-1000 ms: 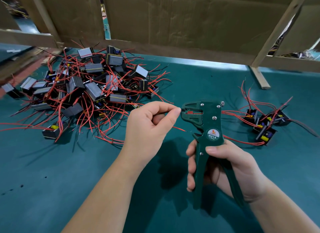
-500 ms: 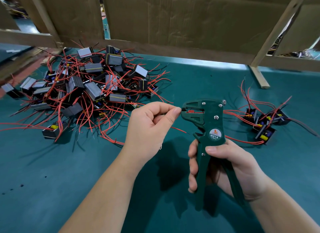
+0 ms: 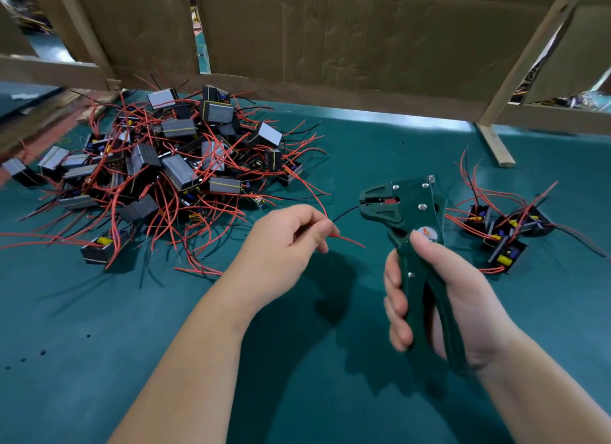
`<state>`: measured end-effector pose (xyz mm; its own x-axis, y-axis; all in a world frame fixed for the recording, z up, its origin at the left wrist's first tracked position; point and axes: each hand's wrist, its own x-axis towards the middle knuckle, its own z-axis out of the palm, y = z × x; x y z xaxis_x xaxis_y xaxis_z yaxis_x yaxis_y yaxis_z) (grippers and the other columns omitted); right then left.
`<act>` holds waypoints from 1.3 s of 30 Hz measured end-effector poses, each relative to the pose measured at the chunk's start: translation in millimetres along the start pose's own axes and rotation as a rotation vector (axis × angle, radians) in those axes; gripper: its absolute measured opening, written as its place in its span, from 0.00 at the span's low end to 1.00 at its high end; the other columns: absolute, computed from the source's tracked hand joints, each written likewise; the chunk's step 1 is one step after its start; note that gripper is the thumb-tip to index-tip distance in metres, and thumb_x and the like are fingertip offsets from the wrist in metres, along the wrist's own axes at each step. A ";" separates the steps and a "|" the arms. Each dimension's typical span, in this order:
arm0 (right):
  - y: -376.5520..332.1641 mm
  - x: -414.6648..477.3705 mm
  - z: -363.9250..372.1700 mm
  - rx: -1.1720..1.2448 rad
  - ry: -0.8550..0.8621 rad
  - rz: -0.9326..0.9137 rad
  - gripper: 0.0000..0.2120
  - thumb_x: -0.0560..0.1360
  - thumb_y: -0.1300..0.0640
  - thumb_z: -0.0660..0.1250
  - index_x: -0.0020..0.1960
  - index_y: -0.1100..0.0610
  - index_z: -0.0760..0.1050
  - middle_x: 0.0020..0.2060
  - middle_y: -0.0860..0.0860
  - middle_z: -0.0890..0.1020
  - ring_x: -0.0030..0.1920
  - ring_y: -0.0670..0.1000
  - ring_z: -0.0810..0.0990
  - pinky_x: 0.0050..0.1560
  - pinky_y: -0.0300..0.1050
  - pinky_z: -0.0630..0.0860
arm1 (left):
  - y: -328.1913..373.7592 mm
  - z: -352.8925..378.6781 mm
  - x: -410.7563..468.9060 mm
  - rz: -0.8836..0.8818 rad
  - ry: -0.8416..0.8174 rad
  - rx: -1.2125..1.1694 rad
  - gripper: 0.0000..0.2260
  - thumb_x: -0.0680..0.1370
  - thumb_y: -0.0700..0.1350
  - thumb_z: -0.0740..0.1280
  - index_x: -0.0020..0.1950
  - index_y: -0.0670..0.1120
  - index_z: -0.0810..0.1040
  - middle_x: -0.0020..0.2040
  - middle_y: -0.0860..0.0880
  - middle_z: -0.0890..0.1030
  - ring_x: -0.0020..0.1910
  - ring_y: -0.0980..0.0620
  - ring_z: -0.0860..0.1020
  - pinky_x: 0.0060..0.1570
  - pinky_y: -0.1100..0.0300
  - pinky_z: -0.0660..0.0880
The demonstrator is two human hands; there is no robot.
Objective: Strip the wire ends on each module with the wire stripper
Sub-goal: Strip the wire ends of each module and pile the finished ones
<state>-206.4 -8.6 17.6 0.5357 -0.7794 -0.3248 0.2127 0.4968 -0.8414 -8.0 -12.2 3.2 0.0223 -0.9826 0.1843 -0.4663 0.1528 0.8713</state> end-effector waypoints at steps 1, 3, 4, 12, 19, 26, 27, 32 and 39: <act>-0.6 1.1 -2.5 0.036 -0.035 -0.025 0.22 0.59 0.41 0.76 0.37 0.59 0.76 0.30 0.59 0.74 0.26 0.58 0.75 0.31 0.53 0.76 | 1.2 0.2 0.1 0.007 0.013 -0.010 0.10 0.80 0.43 0.65 0.41 0.55 0.79 0.31 0.57 0.79 0.27 0.65 0.71 0.30 0.72 0.64; -1.4 3.3 -6.1 0.135 -0.069 -0.073 0.23 0.57 0.45 0.78 0.43 0.60 0.79 0.35 0.60 0.77 0.33 0.61 0.78 0.38 0.59 0.78 | 2.5 1.7 -0.2 0.013 0.058 -0.038 0.09 0.79 0.43 0.66 0.41 0.53 0.79 0.30 0.57 0.79 0.26 0.63 0.69 0.30 0.72 0.64; -2.3 4.3 -7.1 0.168 -0.063 -0.085 0.23 0.56 0.47 0.78 0.44 0.61 0.80 0.36 0.61 0.78 0.35 0.62 0.79 0.40 0.60 0.79 | 3.2 2.4 0.0 -0.001 0.081 -0.098 0.08 0.78 0.43 0.67 0.41 0.52 0.80 0.30 0.58 0.79 0.26 0.62 0.69 0.30 0.70 0.65; 3.6 3.2 -6.4 0.117 -0.031 0.081 0.25 0.56 0.51 0.74 0.48 0.65 0.79 0.41 0.67 0.79 0.35 0.64 0.79 0.39 0.61 0.78 | 11.6 1.3 2.3 -0.151 0.238 -0.608 0.08 0.74 0.41 0.71 0.37 0.51 0.85 0.32 0.53 0.82 0.24 0.60 0.68 0.26 0.70 0.66; 11.9 -0.8 1.8 0.086 -0.331 0.053 0.22 0.65 0.51 0.75 0.53 0.64 0.78 0.42 0.66 0.80 0.39 0.64 0.80 0.46 0.62 0.76 | 17.3 3.6 -0.2 -0.081 0.246 -0.640 0.06 0.71 0.36 0.72 0.39 0.47 0.84 0.31 0.56 0.82 0.27 0.65 0.74 0.31 0.74 0.70; 7.0 -2.4 2.5 0.054 -0.264 0.000 0.21 0.62 0.50 0.76 0.48 0.63 0.78 0.37 0.65 0.79 0.36 0.64 0.79 0.43 0.60 0.77 | 16.5 5.3 0.0 -0.069 0.186 -0.596 0.08 0.73 0.38 0.71 0.35 0.48 0.83 0.28 0.57 0.77 0.25 0.63 0.69 0.29 0.73 0.66; 6.7 -2.9 3.0 0.037 -0.261 0.001 0.21 0.62 0.50 0.76 0.47 0.63 0.78 0.36 0.65 0.79 0.35 0.63 0.79 0.42 0.60 0.77 | 16.4 5.4 0.1 -0.075 0.177 -0.595 0.07 0.72 0.39 0.72 0.35 0.49 0.84 0.28 0.57 0.75 0.25 0.62 0.67 0.29 0.72 0.65; 6.7 -3.4 4.8 -0.014 -0.244 0.006 0.21 0.60 0.49 0.78 0.45 0.62 0.78 0.35 0.65 0.78 0.34 0.64 0.79 0.40 0.59 0.77 | 16.7 5.2 -0.1 -0.104 0.157 -0.589 0.04 0.68 0.44 0.71 0.35 0.52 0.85 0.26 0.56 0.69 0.26 0.59 0.62 0.29 0.66 0.60; 7.4 -4.1 4.7 -0.039 -0.233 0.008 0.21 0.60 0.48 0.78 0.44 0.61 0.78 0.34 0.64 0.78 0.33 0.63 0.79 0.40 0.58 0.77 | 16.0 5.3 -0.5 -0.095 0.157 -0.563 0.05 0.68 0.44 0.70 0.35 0.53 0.84 0.22 0.58 0.66 0.24 0.60 0.60 0.27 0.65 0.58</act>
<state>-203.2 0.0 14.7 0.7122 -0.6641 -0.2274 0.1783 0.4844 -0.8565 -20.1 -9.7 14.7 0.1917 -0.9739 0.1217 0.0838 0.1398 0.9866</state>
